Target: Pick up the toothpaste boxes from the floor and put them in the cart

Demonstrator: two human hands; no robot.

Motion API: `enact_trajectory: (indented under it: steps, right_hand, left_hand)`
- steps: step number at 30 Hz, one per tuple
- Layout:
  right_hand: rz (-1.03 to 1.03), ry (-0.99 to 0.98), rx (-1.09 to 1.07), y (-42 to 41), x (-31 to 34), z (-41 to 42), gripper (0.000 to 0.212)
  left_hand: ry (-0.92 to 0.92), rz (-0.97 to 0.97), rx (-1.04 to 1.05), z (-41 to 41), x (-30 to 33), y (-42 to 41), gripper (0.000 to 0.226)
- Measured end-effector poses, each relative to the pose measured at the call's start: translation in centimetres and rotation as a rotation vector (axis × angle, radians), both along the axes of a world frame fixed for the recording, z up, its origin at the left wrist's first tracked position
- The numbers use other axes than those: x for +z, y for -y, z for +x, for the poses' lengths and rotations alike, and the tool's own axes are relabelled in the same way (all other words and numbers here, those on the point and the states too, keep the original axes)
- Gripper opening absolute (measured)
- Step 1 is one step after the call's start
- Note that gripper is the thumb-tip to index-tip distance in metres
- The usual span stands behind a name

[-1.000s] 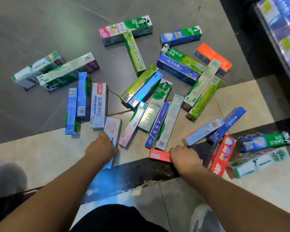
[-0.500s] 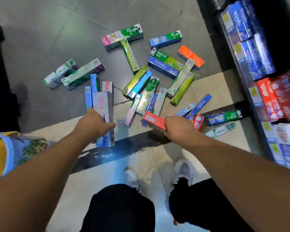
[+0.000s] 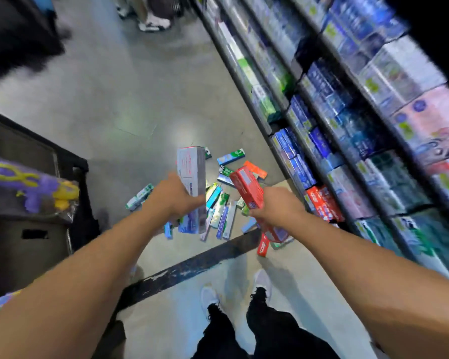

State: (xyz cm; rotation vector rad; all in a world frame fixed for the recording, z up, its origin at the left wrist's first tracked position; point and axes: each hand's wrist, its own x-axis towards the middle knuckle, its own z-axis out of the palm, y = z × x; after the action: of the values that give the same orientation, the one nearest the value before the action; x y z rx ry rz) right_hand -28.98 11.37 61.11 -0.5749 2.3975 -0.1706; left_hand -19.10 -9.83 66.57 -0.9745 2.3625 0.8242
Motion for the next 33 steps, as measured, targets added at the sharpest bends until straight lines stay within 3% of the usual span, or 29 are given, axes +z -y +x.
enact_trajectory:
  steps: [3, 6, 8, 19, 24, 29, 33]
  right_hand:
    - [-0.052, -0.034, -0.006, -0.8, 5.7, -1.7, 0.051]
    - [-0.109, -0.086, 0.008, -1.9, 9.4, -3.3, 0.049]
    - [-0.113, -0.099, -0.016, -2.5, 10.9, -4.0, 0.053]
    - [-0.116, -0.084, -0.308, -6.2, 15.1, -3.8, 0.057]
    - [-0.064, -0.127, -0.441, -9.0, 16.8, -1.7, 0.056]
    - [-0.066, -0.139, -0.646, -13.4, 17.7, 2.1, 0.045]
    - [-0.016, -0.138, -0.840, -18.4, 17.6, 6.4, 0.048]
  left_hand:
    - [-0.065, -0.006, -0.051, -1.6, 4.9, -1.1, 0.038]
    - [-0.094, -0.001, -0.084, -3.6, 6.4, -1.4, 0.069]
    - [-0.107, 0.020, -0.136, -4.7, 6.2, -1.3, 0.077]
    - [-0.088, -0.017, -0.370, -7.9, 13.5, -5.1, 0.062]
    - [-0.114, -0.064, -0.611, -9.8, 14.5, -7.1, 0.061]
    - [-0.124, -0.016, -0.842, -11.5, 13.7, -11.2, 0.061]
    - [-0.113, 0.019, -1.005, -12.2, 13.4, -16.8, 0.063]
